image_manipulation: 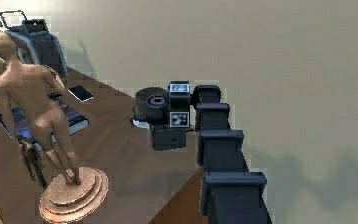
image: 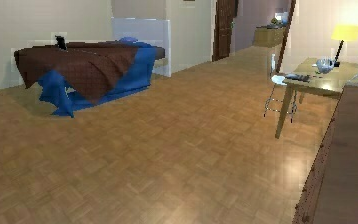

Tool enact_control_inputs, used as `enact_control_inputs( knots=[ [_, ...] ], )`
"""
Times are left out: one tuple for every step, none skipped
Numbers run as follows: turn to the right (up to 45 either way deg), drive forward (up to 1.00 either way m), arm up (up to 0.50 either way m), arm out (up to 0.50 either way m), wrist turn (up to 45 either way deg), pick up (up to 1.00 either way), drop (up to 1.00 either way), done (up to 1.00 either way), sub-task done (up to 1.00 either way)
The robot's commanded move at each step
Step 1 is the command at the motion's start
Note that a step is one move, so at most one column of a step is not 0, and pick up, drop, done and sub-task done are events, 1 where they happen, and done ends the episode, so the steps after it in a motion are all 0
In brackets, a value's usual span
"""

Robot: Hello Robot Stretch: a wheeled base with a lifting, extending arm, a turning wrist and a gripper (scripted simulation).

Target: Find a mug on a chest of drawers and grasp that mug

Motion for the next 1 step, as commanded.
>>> enact_control_inputs(
  knots=[
    [0.0,0.00,0.00,0.00,0.0,0.00,0.00,1.00,0.00]
  ],
)
